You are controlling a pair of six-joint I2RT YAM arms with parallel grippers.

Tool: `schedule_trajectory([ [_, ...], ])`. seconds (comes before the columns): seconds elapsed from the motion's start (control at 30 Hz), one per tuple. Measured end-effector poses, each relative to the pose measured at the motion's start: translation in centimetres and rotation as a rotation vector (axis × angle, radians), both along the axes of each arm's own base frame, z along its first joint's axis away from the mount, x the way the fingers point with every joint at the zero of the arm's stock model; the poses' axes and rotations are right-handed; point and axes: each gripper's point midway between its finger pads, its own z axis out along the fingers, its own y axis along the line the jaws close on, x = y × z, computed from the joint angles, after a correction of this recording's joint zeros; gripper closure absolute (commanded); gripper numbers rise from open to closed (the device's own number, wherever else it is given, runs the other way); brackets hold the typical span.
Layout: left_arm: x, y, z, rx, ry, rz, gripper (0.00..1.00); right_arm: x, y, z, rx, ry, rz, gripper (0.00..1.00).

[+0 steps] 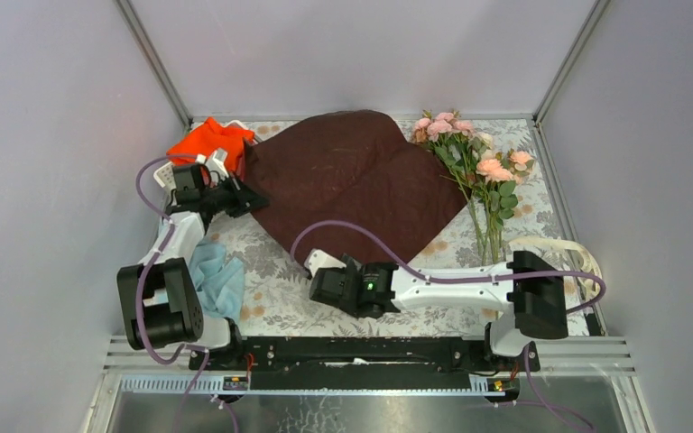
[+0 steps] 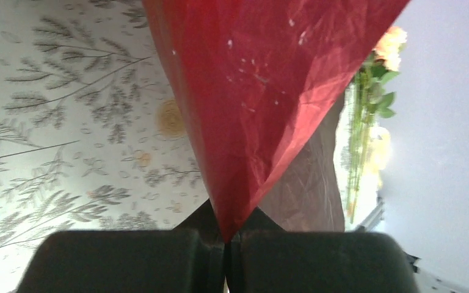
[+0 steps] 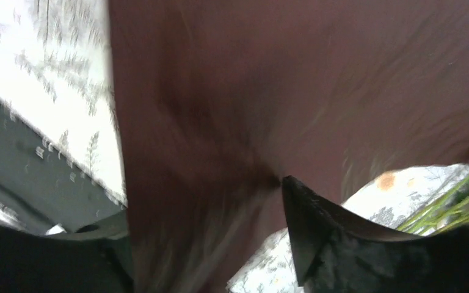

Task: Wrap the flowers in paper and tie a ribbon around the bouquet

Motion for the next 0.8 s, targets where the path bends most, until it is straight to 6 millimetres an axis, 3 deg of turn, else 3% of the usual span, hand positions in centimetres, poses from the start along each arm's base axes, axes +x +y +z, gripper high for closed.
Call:
schedule_trajectory([
  [0.03,0.0,0.2,-0.6,0.021,0.002,0.000,1.00,-1.2,-0.5,-1.4,-0.048,0.073,0.028,0.02],
  [0.13,-0.2,0.8,-2.5,0.075,0.028,0.007,1.00,-3.6,-1.1,-2.4,-0.065,0.209,0.071,0.00],
  [0.23,-1.1,1.4,-5.1,0.123,0.088,0.016,1.00,-5.1,-0.4,-0.5,0.044,0.312,0.121,0.00],
  [0.27,-1.3,1.6,-5.9,0.138,0.110,0.018,0.96,-5.2,-0.1,0.8,0.111,0.348,0.131,0.00],
  [0.3,-1.4,1.8,-6.6,0.155,0.128,0.023,0.86,-4.6,0.0,2.4,0.197,0.372,0.126,0.00],
  [0.4,-1.7,2.5,-7.8,0.204,0.159,0.033,0.38,-0.5,-0.7,6.1,0.396,0.356,0.041,0.00],
  [0.43,-1.8,2.7,-8.0,0.224,0.156,0.028,0.28,1.7,-1.4,7.1,0.456,0.331,-0.012,0.00],
  [0.5,-2.1,3.2,-8.3,0.260,0.164,0.034,0.16,5.6,-2.8,7.4,0.506,0.290,-0.124,0.00],
  [0.6,-2.9,4.2,-7.7,0.348,0.152,0.048,0.11,10.5,-4.6,5.0,0.496,0.270,-0.281,0.05],
  [0.7,-3.1,6.0,-5.2,0.481,0.067,0.086,0.10,14.2,-7.6,1.8,0.470,0.288,-0.430,0.16],
  [0.8,-2.6,8.5,-0.7,0.662,-0.090,0.153,0.16,18.2,-13.8,0.7,0.442,0.213,-0.624,0.30],
])
